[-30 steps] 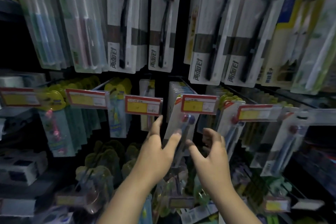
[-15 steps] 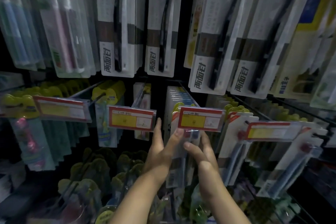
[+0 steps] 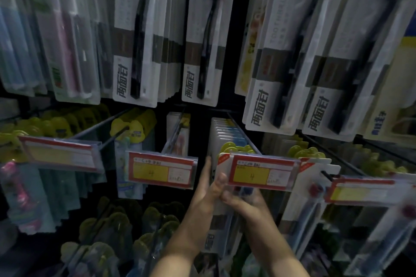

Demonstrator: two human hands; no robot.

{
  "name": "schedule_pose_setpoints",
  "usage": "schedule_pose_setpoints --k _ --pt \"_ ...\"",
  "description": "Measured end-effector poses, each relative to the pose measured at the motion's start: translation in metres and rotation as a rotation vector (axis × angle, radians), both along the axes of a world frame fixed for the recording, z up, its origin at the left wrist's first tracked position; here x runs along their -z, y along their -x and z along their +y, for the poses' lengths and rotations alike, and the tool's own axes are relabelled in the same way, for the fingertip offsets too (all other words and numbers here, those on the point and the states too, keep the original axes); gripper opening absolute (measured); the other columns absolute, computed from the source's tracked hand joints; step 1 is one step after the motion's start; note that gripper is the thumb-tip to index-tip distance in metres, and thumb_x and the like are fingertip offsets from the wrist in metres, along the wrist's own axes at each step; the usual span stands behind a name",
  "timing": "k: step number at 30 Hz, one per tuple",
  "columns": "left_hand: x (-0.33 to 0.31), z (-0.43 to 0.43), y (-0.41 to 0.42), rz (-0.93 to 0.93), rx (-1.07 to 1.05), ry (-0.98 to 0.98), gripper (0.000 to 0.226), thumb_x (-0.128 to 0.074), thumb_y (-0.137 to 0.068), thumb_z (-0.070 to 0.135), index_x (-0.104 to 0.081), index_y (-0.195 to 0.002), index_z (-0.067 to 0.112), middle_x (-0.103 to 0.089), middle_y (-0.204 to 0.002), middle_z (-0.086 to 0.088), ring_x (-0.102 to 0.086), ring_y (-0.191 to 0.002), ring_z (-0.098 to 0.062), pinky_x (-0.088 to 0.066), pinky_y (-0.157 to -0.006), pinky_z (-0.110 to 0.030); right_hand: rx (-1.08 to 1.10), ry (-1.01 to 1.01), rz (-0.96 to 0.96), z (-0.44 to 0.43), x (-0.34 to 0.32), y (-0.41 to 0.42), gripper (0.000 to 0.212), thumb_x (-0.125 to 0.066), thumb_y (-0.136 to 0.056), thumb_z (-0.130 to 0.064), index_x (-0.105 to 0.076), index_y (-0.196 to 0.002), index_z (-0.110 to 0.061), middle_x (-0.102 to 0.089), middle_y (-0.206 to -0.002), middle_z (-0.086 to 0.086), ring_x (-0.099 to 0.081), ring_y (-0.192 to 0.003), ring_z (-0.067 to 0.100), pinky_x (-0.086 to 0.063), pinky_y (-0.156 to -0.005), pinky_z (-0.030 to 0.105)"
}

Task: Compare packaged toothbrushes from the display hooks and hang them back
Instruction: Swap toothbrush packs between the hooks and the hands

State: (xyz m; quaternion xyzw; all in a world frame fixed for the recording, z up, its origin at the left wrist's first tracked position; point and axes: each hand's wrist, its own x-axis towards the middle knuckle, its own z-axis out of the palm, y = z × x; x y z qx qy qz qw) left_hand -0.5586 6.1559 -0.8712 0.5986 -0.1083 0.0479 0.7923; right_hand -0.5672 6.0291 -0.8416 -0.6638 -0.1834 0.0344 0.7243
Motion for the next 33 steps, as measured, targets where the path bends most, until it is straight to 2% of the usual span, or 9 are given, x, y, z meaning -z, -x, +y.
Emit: schedule_pose_setpoints --k 5,10,14,18,22,26,29,31,33 --pt "0.003 -0.005 0.0 0.021 0.008 0.017 0.125 -0.069 -0.056 0.094 -0.029 -0.16 0.037 -0.055 -0.153 0.0 -0.048 -0.144 -0.023 -0.031 -0.122 -0.058 -0.025 -0.036 0.033 -0.001 -0.003 0.002 0.035 -0.076 -0.071 -0.027 -0.075 -0.105 -0.037 -0.077 -0.114 -0.012 -0.07 -0.108 0.002 -0.052 -0.085 0.02" --pt "0.003 -0.005 0.005 0.02 0.028 -0.046 0.121 -0.061 -0.053 0.1 -0.026 -0.158 0.051 -0.05 -0.156 0.014 -0.043 -0.146 -0.014 -0.028 -0.124 -0.054 -0.016 -0.048 0.061 -0.001 0.005 0.001 0.071 -0.086 -0.057 -0.042 -0.063 -0.124 -0.037 -0.075 -0.12 -0.013 -0.069 -0.11 0.004 -0.049 -0.093 0.031" --pt "0.003 -0.005 0.01 0.017 0.021 -0.028 0.113 -0.062 -0.055 0.099 -0.026 -0.154 0.059 -0.046 -0.158 0.015 -0.04 -0.149 -0.017 -0.025 -0.125 -0.056 0.019 -0.024 0.109 0.0 0.009 0.003 0.096 -0.09 -0.04 -0.055 -0.06 -0.13 -0.036 -0.076 -0.117 -0.011 -0.072 -0.107 0.01 -0.051 -0.1 0.04" --pt "-0.003 -0.005 0.016 -0.023 0.001 -0.035 0.125 -0.061 -0.046 0.102 -0.025 -0.156 0.055 -0.046 -0.157 0.018 -0.04 -0.147 -0.011 -0.025 -0.125 -0.05 0.036 -0.019 0.117 0.001 0.007 0.007 0.092 -0.087 -0.043 -0.053 -0.06 -0.13 -0.037 -0.076 -0.116 -0.011 -0.072 -0.105 0.009 -0.05 -0.101 0.041" --pt "-0.008 -0.007 0.019 -0.034 -0.006 -0.019 0.137 -0.065 -0.038 0.101 -0.023 -0.158 0.052 -0.049 -0.149 0.027 -0.05 -0.131 0.009 -0.042 -0.101 -0.02 0.01 0.013 0.108 -0.003 0.002 0.007 0.088 -0.088 -0.051 -0.051 -0.059 -0.133 -0.037 -0.074 -0.122 -0.008 -0.07 -0.112 0.011 -0.05 -0.104 0.043" --pt "-0.007 -0.006 0.019 -0.029 -0.011 -0.031 0.135 -0.067 -0.038 0.1 -0.023 -0.157 0.055 -0.053 -0.146 0.029 -0.056 -0.12 0.015 -0.05 -0.081 -0.014 -0.031 0.068 0.103 -0.011 0.0 0.006 0.103 -0.093 -0.046 -0.064 -0.051 -0.138 -0.046 -0.069 -0.132 -0.013 -0.066 -0.12 0.011 -0.05 -0.102 0.038" --pt "-0.001 0.0 0.014 -0.06 0.0 -0.05 0.125 -0.067 -0.046 0.098 -0.024 -0.155 0.057 -0.055 -0.148 0.024 -0.06 -0.124 0.008 -0.053 -0.092 -0.023 -0.049 0.082 0.08 -0.012 0.005 0.003 0.114 -0.091 -0.04 -0.073 -0.048 -0.141 -0.044 -0.068 -0.133 -0.014 -0.066 -0.12 0.008 -0.051 -0.101 0.036" --pt "0.006 0.003 0.01 -0.078 -0.029 -0.041 0.111 -0.062 -0.055 0.099 -0.028 -0.153 0.06 -0.048 -0.157 0.017 -0.05 -0.142 -0.011 -0.043 -0.114 -0.049 -0.048 0.077 0.074 -0.015 0.011 0.001 0.117 -0.087 -0.037 -0.08 -0.048 -0.14 -0.045 -0.068 -0.133 -0.013 -0.065 -0.121 0.011 -0.05 -0.106 0.044" --pt "0.01 0.006 0.008 -0.056 -0.059 0.001 0.099 -0.055 -0.06 0.101 -0.032 -0.149 0.064 -0.04 -0.162 0.015 -0.038 -0.151 -0.022 -0.029 -0.12 -0.064 -0.045 0.035 0.076 -0.017 0.017 -0.001 0.112 -0.083 -0.034 -0.086 -0.054 -0.135 -0.048 -0.07 -0.13 -0.012 -0.065 -0.122 0.016 -0.047 -0.109 0.054"
